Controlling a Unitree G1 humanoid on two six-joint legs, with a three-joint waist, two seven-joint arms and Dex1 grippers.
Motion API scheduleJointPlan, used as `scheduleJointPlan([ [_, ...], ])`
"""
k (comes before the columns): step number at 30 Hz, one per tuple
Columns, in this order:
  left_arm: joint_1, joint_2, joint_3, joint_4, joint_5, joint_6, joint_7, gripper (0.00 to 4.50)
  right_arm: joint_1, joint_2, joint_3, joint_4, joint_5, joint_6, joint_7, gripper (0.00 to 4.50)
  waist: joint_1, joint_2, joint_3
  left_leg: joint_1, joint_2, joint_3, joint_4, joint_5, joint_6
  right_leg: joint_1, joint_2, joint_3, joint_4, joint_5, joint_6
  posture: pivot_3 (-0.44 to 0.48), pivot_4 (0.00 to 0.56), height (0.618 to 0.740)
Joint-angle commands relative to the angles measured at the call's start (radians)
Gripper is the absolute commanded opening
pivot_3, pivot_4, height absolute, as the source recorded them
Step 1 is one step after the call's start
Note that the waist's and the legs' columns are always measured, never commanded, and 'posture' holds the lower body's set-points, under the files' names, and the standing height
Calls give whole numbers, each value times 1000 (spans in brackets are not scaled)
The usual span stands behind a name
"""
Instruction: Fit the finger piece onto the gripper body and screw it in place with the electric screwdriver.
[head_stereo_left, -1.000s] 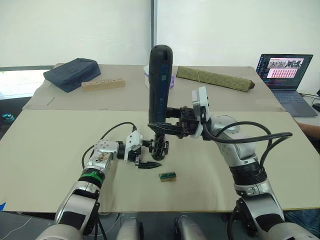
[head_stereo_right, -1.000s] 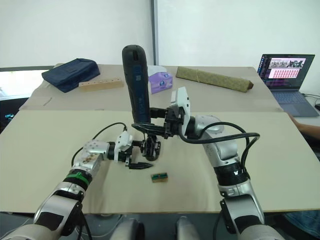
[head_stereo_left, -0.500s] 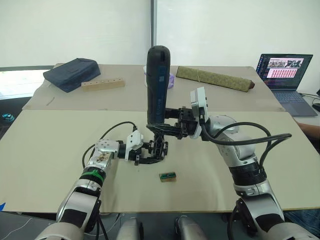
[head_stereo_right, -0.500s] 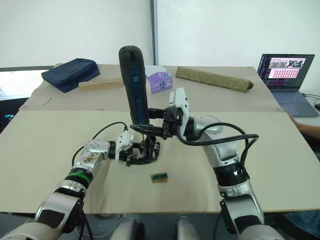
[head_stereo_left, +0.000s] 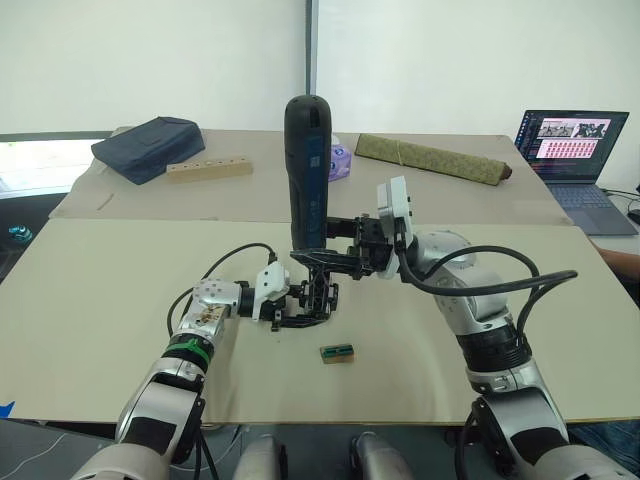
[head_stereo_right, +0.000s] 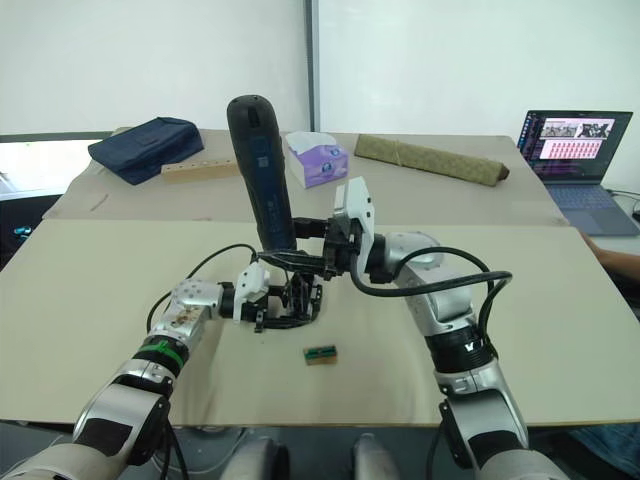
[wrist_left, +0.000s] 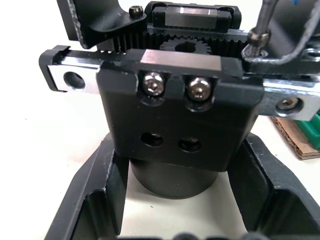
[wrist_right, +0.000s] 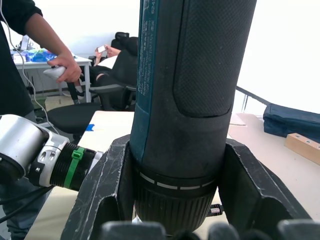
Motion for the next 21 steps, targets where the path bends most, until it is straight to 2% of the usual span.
scheduleJointPlan([
  [1, -20, -5, -1, 1, 15, 7, 21, 2298, 27, -20, 31, 10, -39, 30, -9, 1937, 0, 0, 0, 0, 0, 0, 0, 0, 0, 0, 0, 0, 0, 0, 0, 0, 150, 740],
  [8, -12, -6, 1, -4, 18, 8, 25, 2298, 57, -43, 51, 11, -48, 71, -17, 1937, 2, 0, -1, 1, 0, 0, 0, 0, 0, 1, 0, 0, 0, 0, 0, 0, 150, 740],
  [21, -10, -5, 2, 3, 21, 8, 25, 2298, 69, -40, 77, 26, -80, 33, -24, 1937, 1, 0, -7, 2, 0, 0, 0, 0, 0, 2, 0, 0, 0, 0, 0, 0, 150, 740],
])
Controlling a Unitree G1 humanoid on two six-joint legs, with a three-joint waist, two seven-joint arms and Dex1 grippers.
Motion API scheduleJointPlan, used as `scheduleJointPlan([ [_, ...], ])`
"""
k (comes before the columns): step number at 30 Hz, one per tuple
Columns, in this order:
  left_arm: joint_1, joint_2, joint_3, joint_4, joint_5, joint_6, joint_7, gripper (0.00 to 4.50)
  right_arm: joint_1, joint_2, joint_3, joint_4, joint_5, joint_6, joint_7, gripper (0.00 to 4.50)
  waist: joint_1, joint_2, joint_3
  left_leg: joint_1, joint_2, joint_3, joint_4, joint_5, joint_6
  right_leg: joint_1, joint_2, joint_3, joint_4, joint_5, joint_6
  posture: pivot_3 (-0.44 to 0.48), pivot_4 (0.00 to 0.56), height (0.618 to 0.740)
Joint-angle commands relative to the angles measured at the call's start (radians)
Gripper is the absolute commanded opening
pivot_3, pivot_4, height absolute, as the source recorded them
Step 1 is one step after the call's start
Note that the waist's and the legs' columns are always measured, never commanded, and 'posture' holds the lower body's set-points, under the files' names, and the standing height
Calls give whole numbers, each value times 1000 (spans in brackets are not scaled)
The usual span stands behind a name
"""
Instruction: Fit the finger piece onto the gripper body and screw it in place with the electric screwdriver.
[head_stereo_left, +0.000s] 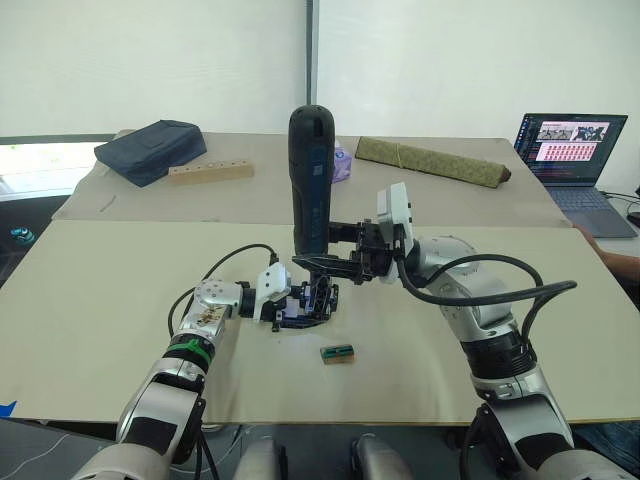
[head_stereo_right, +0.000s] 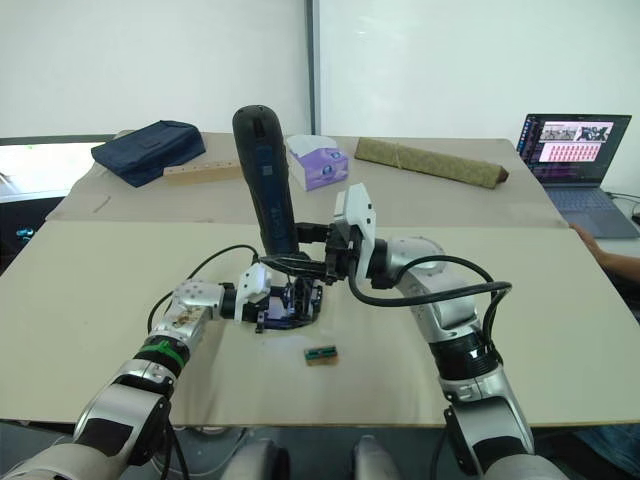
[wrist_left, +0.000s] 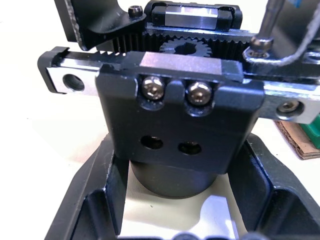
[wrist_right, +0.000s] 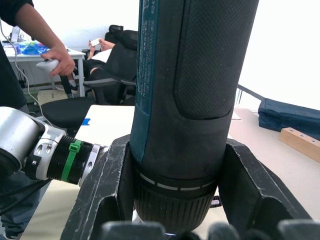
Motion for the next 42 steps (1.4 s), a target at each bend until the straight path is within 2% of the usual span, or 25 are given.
scheduleJointPlan([
  [1, -10, -1, 2, 1, 9, 7, 17, 2298, 40, -19, 54, 54, -69, 16, -2, 1937, 0, 0, 0, 0, 0, 0, 0, 0, 0, 0, 0, 0, 0, 0, 0, 0, 150, 740],
  [16, 1, -2, -22, 15, 48, 26, 55, 2298, -84, 3, -84, -51, 104, -1, 58, 1937, 2, 0, 1, -3, 0, 0, 0, 0, 0, -2, 0, 0, -1, 0, 0, 0, 150, 740],
  [22, 4, 7, -39, 18, 67, 40, 80, 2298, -89, -9, -117, -61, 135, -45, 137, 1937, 3, 0, 1, -2, 0, -1, 0, 0, 0, -1, 0, 0, -1, 0, 0, 0, 150, 740],
  [29, 8, 17, -56, 21, 66, 67, 74, 2298, -84, 9, -144, -72, 169, -80, 159, 1937, 3, 0, 1, -2, 0, -1, 1, 0, 0, -1, 0, 0, 0, 0, 0, 0, 150, 740],
  [31, 7, 19, -49, 20, 63, 79, 90, 3337, -92, 13, -160, -84, 192, -71, 154, 1937, 2, 0, 1, -2, 0, -1, 1, 0, 0, -1, 0, 0, 0, 0, 0, 0, 150, 740],
  [34, 20, 43, -29, 8, 50, 63, 88, 4474, -105, -12, -197, -137, 261, -14, 131, 1937, 0, 0, 1, -2, 0, -1, 1, 0, 0, -1, 0, 0, 0, 0, 0, 0, 150, 740],
  [38, 69, 104, 3, -49, 1, 48, 14, 4474, -69, -74, -245, -199, 296, 23, 105, 1937, -14, 0, 1, -2, 1, 0, 0, 0, 0, -2, 1, 0, 0, 0, 0, 0, 150, 740],
  [42, 165, 206, 81, -157, -108, 72, -91, 4474, 75, -183, -338, -292, 317, 47, 69, 1937, -30, 0, 1, 0, 2, -1, -5, 0, 0, -3, 1, 0, 0, 0, -1, 0, 150, 740],
])
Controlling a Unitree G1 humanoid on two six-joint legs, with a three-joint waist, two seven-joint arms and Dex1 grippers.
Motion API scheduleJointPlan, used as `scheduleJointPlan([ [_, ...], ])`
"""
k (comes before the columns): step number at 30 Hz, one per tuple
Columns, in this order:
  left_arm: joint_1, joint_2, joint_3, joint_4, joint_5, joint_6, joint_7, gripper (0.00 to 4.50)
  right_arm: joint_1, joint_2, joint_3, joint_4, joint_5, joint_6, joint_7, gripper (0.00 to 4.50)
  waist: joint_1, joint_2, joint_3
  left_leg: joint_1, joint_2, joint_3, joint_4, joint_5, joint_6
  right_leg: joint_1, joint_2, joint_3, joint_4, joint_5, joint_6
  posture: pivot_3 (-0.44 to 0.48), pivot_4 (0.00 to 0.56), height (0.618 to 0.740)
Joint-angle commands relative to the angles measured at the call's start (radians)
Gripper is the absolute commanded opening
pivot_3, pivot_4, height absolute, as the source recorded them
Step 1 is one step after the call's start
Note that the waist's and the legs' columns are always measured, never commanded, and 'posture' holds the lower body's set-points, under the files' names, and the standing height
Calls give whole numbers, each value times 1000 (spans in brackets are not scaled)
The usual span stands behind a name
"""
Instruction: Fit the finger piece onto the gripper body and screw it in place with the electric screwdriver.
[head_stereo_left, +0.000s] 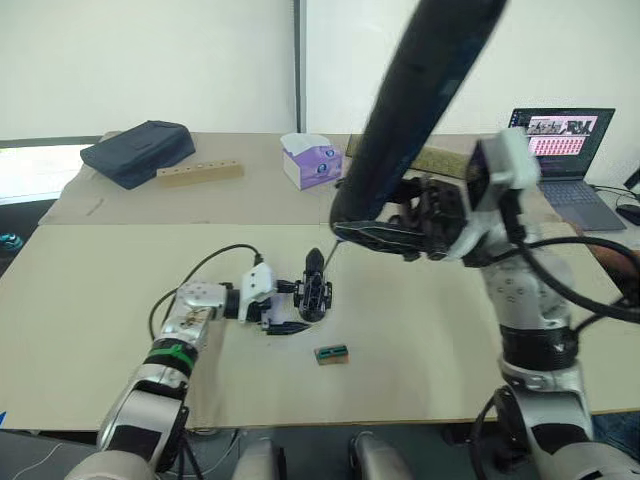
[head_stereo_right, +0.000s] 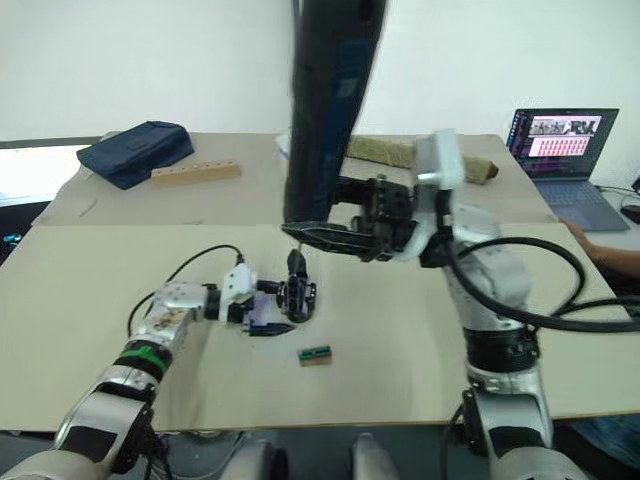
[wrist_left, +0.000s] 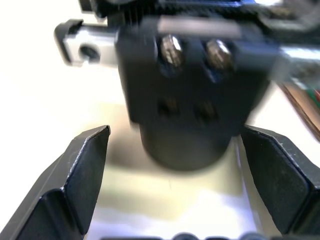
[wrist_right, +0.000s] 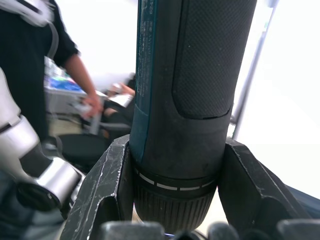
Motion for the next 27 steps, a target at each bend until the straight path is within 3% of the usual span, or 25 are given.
scheduleJointPlan([
  [1, 96, 104, 76, -89, -93, 65, -98, 4474, 122, -76, -109, -100, 34, 1, -27, 1937, -6, 0, 0, 0, 0, 0, -2, 0, 0, -1, 0, 0, 0, 0, 0, 0, 150, 740],
  [6, 249, 202, 169, -312, -214, 124, -143, 4474, 375, -156, -222, -142, -11, -75, -3, 1937, 0, 1, 4, -1, 0, 0, -4, 0, 0, -3, -1, 0, -1, -1, -1, 0, 150, 740],
  [10, 361, 225, 189, -510, -267, 190, -122, 4474, 494, -131, -221, -153, -33, -131, -18, 1937, 7, 0, 4, -1, 0, 1, -4, 0, 0, -1, -3, 1, -2, 0, 0, 0, 150, 740],
  [19, 426, 164, 69, -741, -201, 239, -6, 4474, 424, -9, -28, -253, -27, -116, -113, 1937, 1, 1, 5, 0, 0, 1, -3, 2, 0, -2, 0, 2, -1, -1, -1, 0, 150, 740],
  [27, 456, 71, -79, -788, -87, 260, 138, 4474, 390, 67, 152, -213, -125, -178, -86, 1937, 7, -1, 6, 0, -1, 1, -3, 2, 0, -1, -1, 2, -2, -1, 0, 0, 150, 740],
])
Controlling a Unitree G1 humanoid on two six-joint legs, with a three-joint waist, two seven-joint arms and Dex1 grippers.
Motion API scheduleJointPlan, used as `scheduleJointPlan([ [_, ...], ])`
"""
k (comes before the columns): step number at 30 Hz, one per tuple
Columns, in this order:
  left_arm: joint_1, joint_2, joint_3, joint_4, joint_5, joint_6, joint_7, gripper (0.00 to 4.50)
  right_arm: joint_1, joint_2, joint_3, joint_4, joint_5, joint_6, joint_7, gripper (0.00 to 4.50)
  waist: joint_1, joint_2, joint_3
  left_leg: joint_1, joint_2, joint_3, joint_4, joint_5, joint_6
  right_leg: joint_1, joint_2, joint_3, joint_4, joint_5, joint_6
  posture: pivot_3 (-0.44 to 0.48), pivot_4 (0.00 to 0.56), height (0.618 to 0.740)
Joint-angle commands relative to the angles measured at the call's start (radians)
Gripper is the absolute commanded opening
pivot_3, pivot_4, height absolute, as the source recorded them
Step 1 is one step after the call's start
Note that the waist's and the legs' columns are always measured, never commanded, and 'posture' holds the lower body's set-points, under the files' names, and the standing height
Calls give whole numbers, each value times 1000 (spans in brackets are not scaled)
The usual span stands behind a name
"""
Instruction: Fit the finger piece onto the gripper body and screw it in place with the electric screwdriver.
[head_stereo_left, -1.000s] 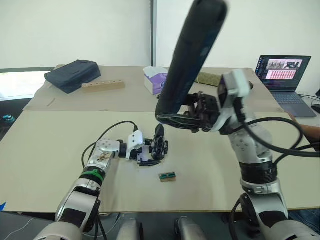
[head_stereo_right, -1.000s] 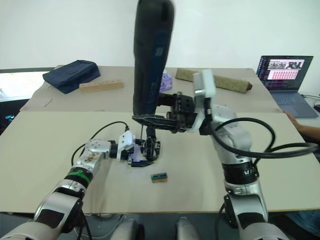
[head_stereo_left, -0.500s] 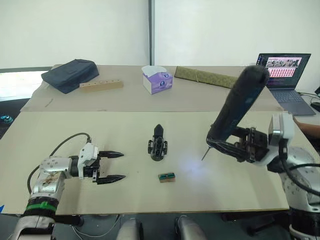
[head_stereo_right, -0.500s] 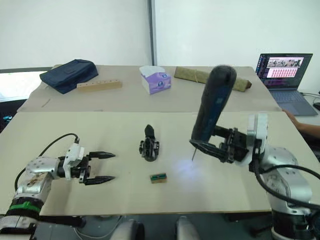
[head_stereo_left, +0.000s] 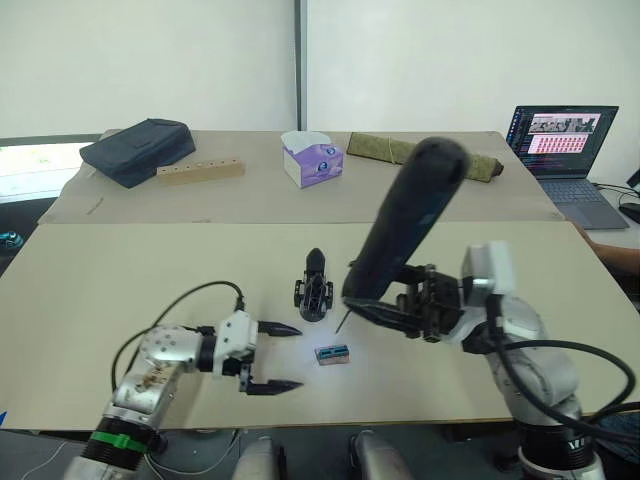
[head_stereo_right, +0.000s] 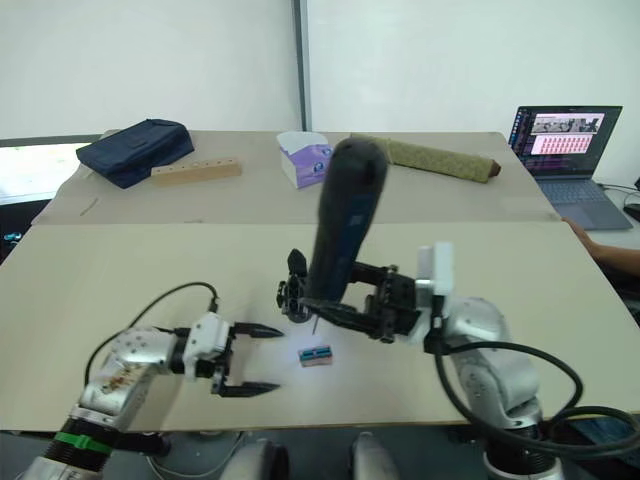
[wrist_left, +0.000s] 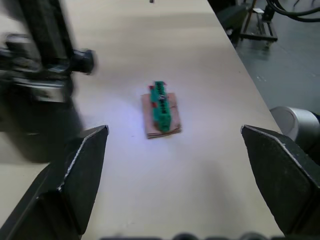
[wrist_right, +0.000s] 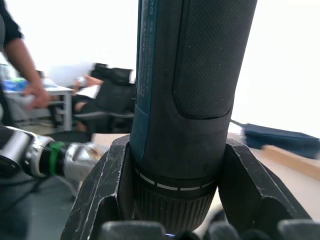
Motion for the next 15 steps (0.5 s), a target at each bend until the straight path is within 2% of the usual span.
scheduleJointPlan([
  [1, -1, -32, -30, -38, 28, 20, 73, 4474, -20, 4, 38, 8, -47, -89, 45, 1937, 6, -1, 0, 0, 0, 0, 0, 0, 0, 0, 0, 0, 0, 0, 0, 0, 150, 740],
  [7, -9, -48, -60, -27, 40, 42, 102, 4474, -63, 18, 67, 61, -80, -97, 39, 1937, 16, -1, 0, 1, 0, 0, 0, 0, 0, 0, 1, 0, 1, 0, 0, 0, 150, 740],
  [15, -23, -61, -71, -15, 45, 50, 123, 4474, -32, 7, 80, 91, -117, -136, 62, 1937, 23, -1, 0, 1, 0, 0, 0, 0, 0, 0, 0, 0, 0, 0, 0, 0, 150, 740],
])
